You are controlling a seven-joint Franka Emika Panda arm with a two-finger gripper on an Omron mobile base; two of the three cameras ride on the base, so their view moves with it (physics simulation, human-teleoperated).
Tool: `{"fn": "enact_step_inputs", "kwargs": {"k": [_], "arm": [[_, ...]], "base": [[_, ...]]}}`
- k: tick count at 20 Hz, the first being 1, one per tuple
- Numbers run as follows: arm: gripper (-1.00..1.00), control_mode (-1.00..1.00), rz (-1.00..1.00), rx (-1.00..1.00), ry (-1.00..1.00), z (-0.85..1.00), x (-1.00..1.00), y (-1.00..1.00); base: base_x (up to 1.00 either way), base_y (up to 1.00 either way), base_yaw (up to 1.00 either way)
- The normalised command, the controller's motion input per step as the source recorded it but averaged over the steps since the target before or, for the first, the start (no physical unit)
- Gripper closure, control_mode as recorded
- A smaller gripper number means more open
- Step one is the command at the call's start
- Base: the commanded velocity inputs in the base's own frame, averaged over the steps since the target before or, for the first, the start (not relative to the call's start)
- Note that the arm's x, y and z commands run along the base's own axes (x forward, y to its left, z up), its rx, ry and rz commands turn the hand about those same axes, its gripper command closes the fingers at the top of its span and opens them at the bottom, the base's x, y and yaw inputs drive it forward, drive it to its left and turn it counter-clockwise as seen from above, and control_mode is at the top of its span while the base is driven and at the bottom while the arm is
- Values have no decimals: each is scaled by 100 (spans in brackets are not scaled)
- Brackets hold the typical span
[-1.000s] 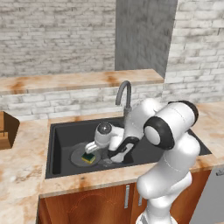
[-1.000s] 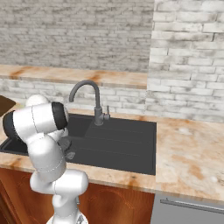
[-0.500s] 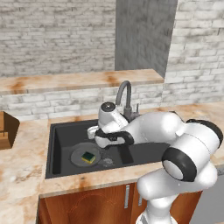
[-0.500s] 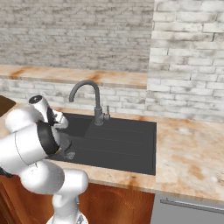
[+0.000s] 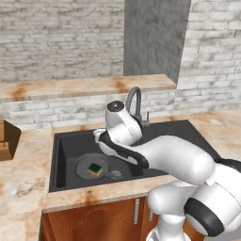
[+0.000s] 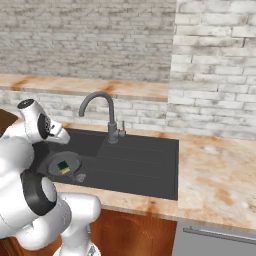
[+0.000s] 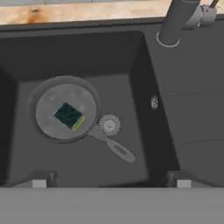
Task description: Pick the pan and sponge and place them into the sink. Then turn on the water.
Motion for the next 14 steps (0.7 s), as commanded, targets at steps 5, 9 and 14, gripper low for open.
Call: {"fn": "enact_step_inputs", "kwargs": {"k": [5, 9, 14], "arm": [[-100, -100, -36, 25, -3, 66, -59, -68], [-100, -100, -32, 37, 0, 46, -51, -98], [-100, -100, -44, 31, 0, 12, -7, -85]], "base": [[0, 0, 0], [0, 0, 0], [0, 0, 0]]}}
